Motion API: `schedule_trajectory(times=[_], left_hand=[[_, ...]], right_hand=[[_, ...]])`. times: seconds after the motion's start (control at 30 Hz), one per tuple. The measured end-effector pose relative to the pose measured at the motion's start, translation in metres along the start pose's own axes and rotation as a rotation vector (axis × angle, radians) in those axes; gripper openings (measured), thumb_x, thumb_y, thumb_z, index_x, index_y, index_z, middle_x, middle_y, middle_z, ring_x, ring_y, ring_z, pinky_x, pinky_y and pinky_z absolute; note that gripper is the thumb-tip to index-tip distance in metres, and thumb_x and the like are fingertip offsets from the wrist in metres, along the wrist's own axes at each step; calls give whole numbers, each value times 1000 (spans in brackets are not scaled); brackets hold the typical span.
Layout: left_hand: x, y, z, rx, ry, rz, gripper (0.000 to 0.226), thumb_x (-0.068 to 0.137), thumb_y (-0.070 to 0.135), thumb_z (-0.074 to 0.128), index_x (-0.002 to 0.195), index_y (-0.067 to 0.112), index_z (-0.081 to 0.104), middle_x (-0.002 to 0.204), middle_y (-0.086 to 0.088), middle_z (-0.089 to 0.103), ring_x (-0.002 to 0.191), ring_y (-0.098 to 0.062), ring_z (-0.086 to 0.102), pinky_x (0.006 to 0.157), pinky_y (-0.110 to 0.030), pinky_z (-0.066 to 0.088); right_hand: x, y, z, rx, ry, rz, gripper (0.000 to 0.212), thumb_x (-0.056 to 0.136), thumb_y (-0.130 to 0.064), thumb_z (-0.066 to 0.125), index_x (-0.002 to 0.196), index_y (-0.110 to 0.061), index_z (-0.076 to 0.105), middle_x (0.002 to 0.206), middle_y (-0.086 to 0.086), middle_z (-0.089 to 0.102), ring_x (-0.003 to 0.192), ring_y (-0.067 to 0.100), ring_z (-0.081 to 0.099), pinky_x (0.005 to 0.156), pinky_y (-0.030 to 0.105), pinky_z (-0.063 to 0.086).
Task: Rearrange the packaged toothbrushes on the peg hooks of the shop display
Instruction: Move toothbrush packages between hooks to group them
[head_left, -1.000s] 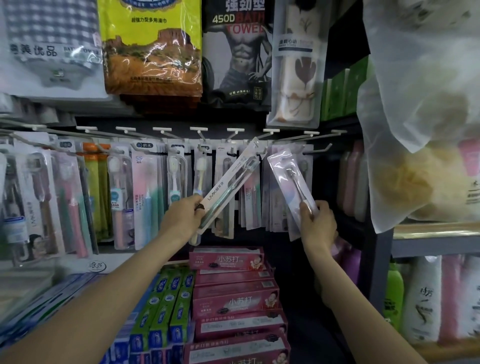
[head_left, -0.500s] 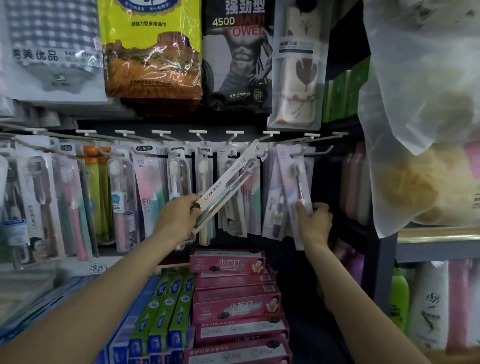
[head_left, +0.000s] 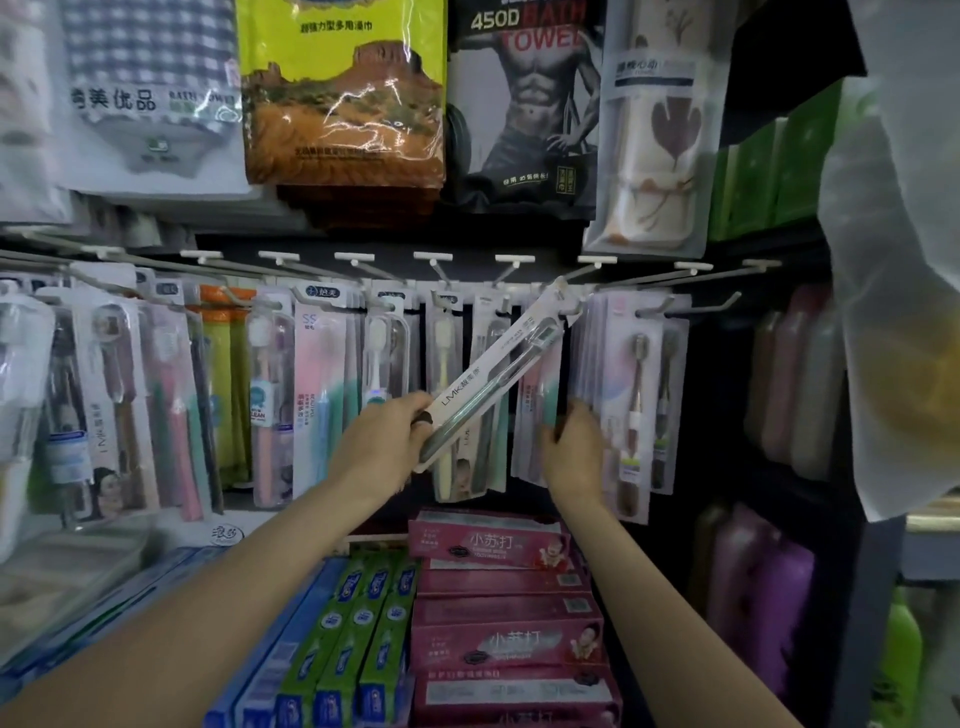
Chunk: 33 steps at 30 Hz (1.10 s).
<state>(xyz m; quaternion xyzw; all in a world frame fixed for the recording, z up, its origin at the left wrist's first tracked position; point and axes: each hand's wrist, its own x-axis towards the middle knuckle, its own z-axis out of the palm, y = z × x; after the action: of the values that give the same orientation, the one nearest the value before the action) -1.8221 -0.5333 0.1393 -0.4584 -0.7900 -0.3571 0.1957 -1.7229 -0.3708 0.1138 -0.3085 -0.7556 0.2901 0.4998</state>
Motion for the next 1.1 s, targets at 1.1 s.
schedule_trajectory(times=[1.1], left_hand=[[-17,20,-3,-131,-74,2,21,92,9,53,111,7,61,105,-14,66,94,-27,62,79,-35,50]], right_hand=[[6,-23,-75,-197,-220,54,55,89,3,44,138,-21,36,121,12,56,101,29,55,77,29,44]])
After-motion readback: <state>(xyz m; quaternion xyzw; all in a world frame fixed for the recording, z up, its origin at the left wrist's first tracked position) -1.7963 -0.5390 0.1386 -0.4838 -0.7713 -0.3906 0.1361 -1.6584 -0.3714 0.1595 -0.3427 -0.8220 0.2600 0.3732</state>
